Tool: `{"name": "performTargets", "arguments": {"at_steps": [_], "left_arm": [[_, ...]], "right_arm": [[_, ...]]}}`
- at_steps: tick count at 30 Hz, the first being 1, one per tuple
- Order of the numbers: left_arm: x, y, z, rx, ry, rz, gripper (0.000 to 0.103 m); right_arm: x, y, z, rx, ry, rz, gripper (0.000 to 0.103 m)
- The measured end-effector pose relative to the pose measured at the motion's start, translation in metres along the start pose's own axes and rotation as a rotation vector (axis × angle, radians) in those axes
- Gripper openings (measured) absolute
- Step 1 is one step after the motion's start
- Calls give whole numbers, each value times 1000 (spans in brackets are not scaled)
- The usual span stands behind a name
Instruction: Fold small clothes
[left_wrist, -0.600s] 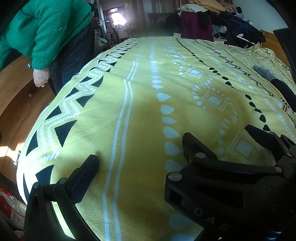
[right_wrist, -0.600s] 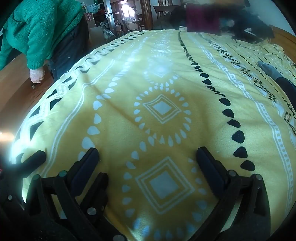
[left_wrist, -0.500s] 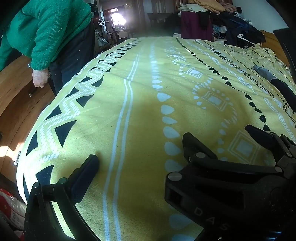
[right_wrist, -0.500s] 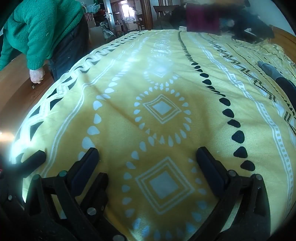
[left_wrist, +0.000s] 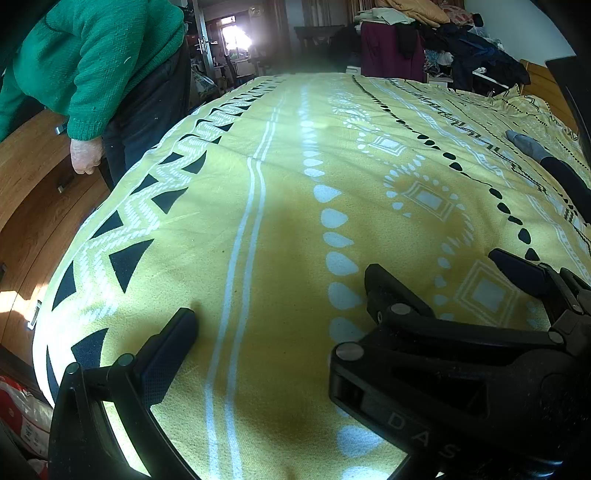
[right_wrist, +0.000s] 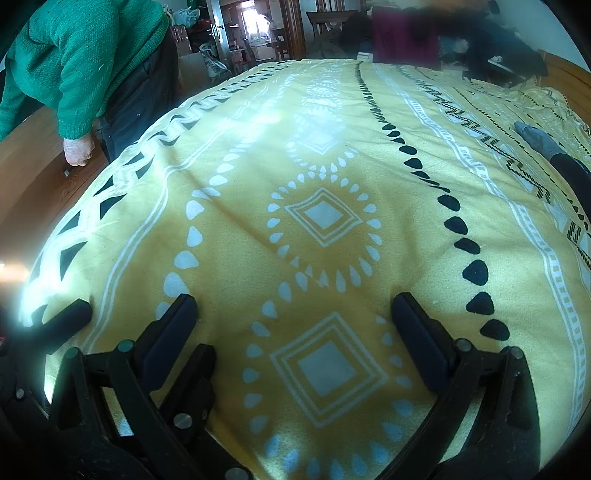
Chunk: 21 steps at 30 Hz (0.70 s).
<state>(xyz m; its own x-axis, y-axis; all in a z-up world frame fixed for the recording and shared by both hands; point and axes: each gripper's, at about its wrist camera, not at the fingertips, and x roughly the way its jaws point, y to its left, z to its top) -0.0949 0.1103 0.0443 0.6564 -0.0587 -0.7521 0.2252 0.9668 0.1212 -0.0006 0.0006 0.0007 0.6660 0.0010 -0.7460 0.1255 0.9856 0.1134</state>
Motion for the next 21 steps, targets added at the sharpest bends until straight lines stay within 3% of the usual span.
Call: {"name": "performTargets", "arguments": {"at_steps": [21], "left_arm": [[0, 0, 0, 0, 0, 0, 103]], "right_arm": [[0, 0, 0, 0, 0, 0, 103]]}}
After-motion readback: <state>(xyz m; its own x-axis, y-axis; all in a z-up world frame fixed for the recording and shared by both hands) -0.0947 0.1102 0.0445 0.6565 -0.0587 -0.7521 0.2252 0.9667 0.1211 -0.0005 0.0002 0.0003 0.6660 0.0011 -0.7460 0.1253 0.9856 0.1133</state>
